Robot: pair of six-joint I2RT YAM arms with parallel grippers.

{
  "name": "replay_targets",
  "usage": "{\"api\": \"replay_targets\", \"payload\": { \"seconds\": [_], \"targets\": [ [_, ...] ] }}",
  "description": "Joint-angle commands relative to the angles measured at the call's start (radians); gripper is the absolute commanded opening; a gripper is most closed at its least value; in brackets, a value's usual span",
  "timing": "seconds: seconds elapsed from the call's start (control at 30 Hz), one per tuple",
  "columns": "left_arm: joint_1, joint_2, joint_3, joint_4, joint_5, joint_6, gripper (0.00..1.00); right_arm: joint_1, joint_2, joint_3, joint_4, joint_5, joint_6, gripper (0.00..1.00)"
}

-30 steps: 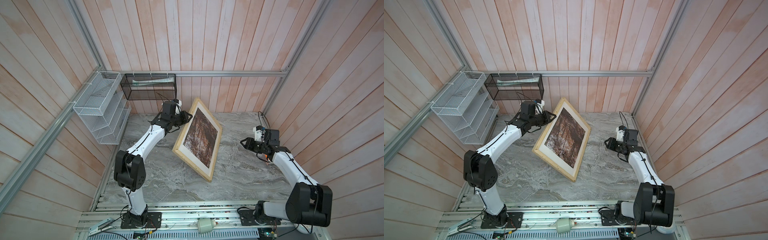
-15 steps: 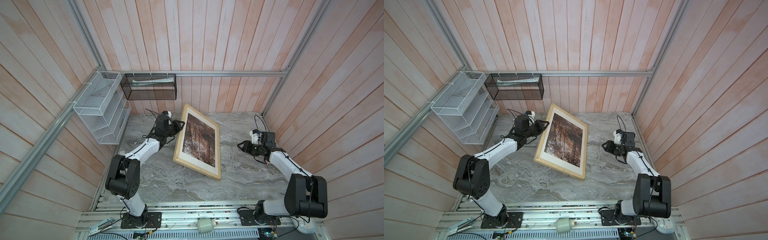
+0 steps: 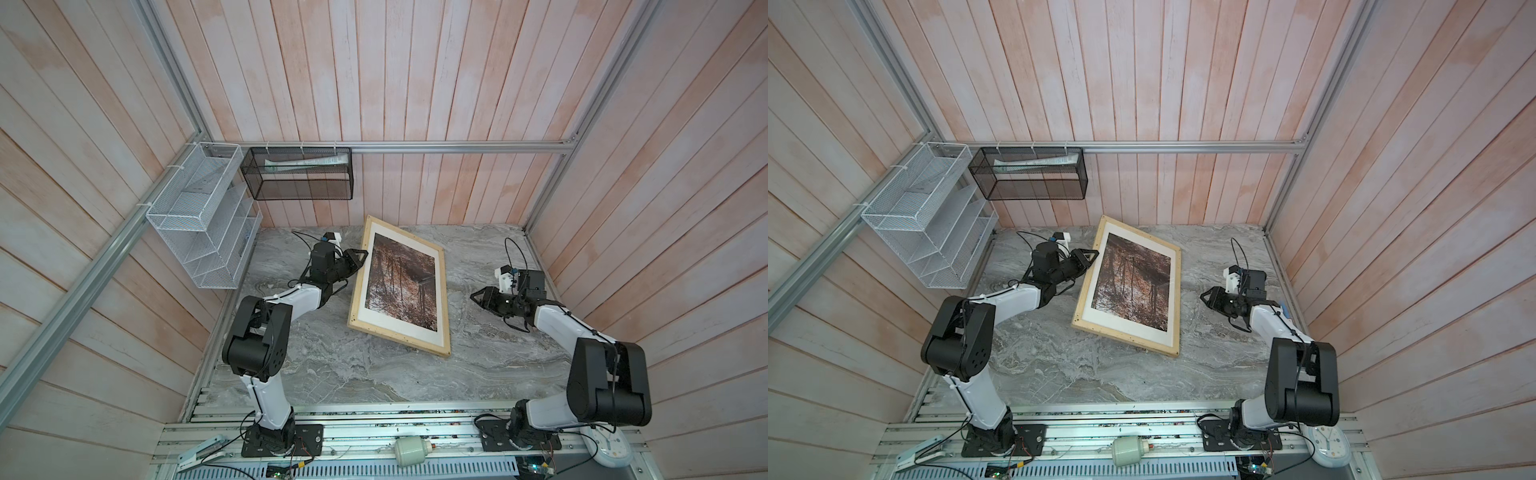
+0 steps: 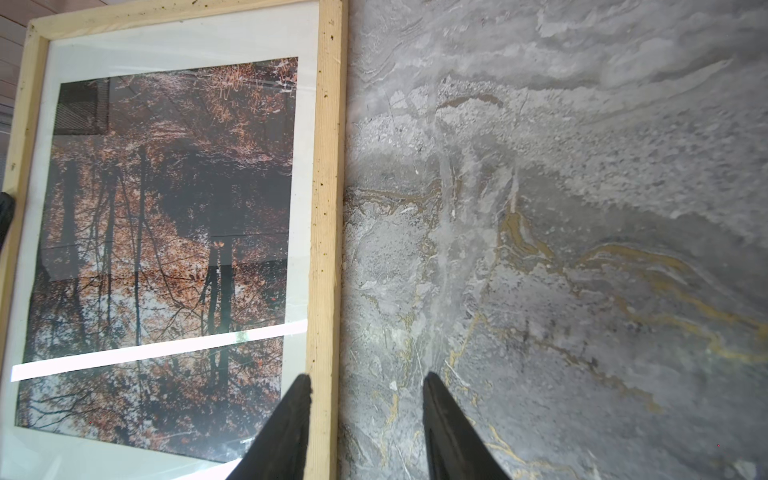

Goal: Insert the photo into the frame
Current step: 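Lower the frame flat onto the table with the left gripper, photo side up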

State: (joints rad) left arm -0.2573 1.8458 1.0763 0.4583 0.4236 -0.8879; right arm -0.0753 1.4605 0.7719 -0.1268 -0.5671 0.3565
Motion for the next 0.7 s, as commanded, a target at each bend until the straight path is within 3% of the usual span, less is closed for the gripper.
{"api": "replay_targets", "payload": {
  "seconds": [0.0,0.37,0.67],
  "targets": [
    [0.013,0.027,-0.009,0.145,0.039,0.049,0.34,0.013,0.022,-0.025,0.029,-0.017,0.013,0.45],
    [0.037,0.149,-0.021,0.214,0.147,0.016,0.41,0.056,0.078,-0.021,0.062,-0.007,0.032,0.45],
    [0.047,0.186,-0.033,0.193,0.135,0.026,0.43,0.093,0.111,-0.006,0.068,0.011,0.036,0.45]
  ]
}}
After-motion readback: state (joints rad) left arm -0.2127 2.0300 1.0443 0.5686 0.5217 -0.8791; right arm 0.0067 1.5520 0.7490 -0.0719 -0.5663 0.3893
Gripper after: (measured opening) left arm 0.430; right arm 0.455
